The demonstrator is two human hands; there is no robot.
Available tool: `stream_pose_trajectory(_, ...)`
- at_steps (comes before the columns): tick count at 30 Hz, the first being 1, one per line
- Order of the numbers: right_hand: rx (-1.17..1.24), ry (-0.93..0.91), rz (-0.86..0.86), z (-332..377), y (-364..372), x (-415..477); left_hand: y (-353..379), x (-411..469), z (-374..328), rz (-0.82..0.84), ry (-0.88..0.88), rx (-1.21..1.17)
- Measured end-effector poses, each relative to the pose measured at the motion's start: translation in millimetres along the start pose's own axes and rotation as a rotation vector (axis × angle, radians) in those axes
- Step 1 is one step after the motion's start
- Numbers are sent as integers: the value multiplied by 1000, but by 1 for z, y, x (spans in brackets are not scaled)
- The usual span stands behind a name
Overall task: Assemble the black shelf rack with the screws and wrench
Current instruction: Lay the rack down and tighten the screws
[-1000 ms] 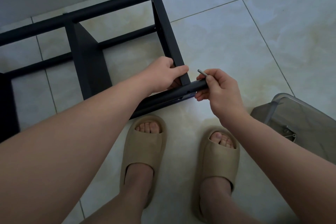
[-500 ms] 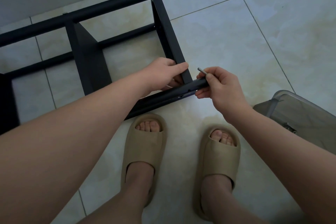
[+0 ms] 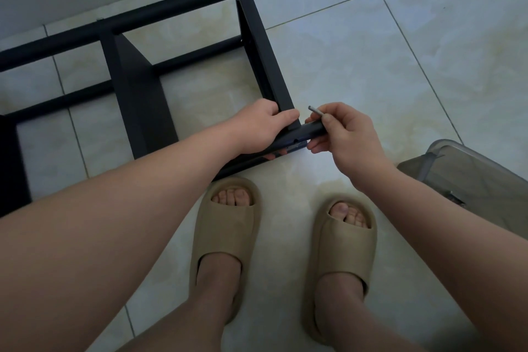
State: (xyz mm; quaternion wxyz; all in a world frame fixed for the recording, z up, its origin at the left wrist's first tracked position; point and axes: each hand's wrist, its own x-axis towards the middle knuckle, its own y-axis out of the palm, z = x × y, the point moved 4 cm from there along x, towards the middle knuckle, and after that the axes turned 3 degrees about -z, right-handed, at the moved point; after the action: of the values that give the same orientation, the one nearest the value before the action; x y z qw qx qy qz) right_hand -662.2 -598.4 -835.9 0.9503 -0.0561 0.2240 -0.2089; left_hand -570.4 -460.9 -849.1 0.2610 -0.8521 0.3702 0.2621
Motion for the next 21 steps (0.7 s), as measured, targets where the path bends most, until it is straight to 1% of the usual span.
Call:
stream_pose_trajectory(4,-22,-29,-30,3,1,-1,-7,-1,0,10,31,99)
stream_pose_trajectory(7,-40,-42,-44,6,1,-1,-11,-1,-1,-17,63,153)
stream_pose_trajectory(14,-62,-21,-40,9,1,-1,-13,-4,0,-64,54,117)
stream_pose_trajectory(21,-89,14,32,4,-1,-2,-12,-14,3,-77,94,287)
